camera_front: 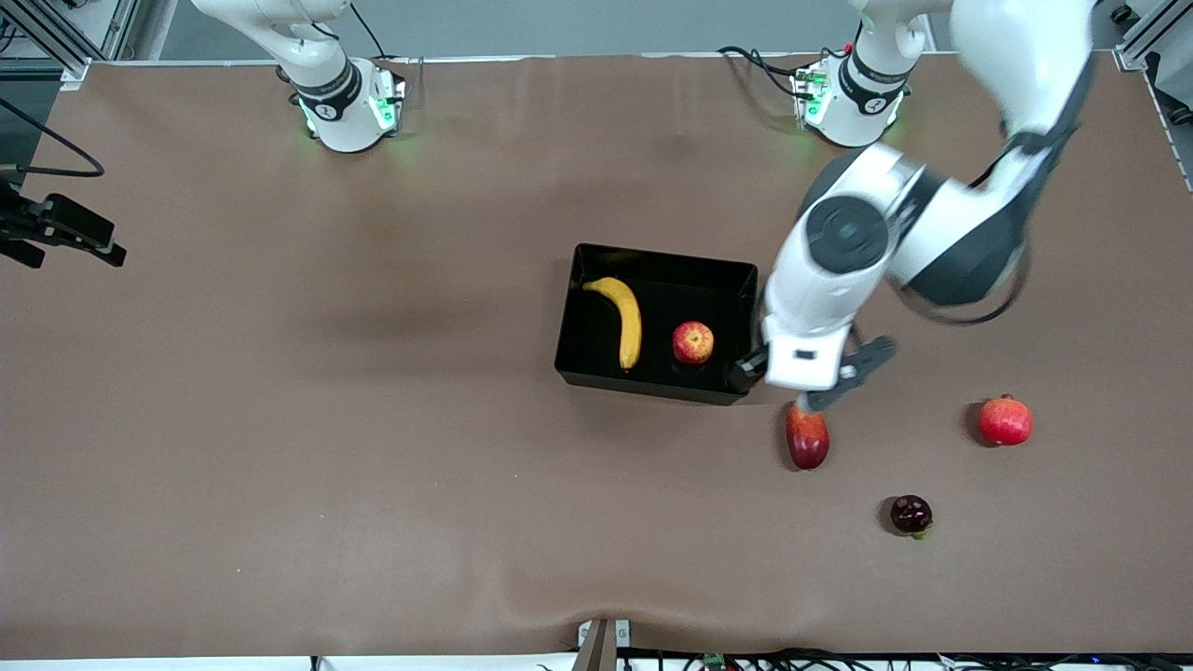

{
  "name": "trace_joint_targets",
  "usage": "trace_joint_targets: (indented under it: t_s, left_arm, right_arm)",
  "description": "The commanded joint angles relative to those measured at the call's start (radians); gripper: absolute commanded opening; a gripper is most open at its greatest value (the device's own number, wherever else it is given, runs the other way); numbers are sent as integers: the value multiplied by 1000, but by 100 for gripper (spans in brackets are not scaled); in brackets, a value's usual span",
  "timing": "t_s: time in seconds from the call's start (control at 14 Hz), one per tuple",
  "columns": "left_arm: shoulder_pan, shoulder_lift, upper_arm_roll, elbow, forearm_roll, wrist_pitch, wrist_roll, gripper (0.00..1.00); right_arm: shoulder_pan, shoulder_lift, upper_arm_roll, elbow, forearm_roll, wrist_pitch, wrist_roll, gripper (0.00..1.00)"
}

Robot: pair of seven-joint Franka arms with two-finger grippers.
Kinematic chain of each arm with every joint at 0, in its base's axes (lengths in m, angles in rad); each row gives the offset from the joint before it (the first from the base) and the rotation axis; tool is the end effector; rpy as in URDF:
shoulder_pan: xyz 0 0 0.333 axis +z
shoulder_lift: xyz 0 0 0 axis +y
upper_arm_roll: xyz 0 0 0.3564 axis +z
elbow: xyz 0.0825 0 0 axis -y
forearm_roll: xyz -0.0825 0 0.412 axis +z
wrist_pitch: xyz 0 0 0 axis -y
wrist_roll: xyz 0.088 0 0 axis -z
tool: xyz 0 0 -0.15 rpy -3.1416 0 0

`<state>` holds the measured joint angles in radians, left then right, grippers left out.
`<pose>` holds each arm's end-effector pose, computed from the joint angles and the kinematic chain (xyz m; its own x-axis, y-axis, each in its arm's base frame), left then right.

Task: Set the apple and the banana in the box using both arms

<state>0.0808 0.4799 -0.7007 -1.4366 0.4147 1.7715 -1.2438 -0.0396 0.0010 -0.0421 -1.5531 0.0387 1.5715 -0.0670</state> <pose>0.6511 -0.3023 0.4491 0.8318 0.5486 0.0847 0.5540 -0.8301 -0.0641 0.5825 -0.0419 0.6304 0.9997 -0.0148 0.0199 -0.0140 -0.9992 -0.0374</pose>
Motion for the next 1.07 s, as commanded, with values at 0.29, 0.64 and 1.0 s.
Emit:
trace_joint_targets:
  t_s: [0.29,0.64,1.0]
  left_arm:
    - [189,-196,1,7,-118,-129,352,100]
    - [324,-288,3,13,-177,-178,613,100]
    - [302,-386,125,1,-269,-208,814,100]
  right_arm:
    - [-14,5,8,18,-6,-15,1,100]
    - [-14,5,8,18,-6,-15,1,100]
    - [-14,5,8,18,-6,-15,1,100]
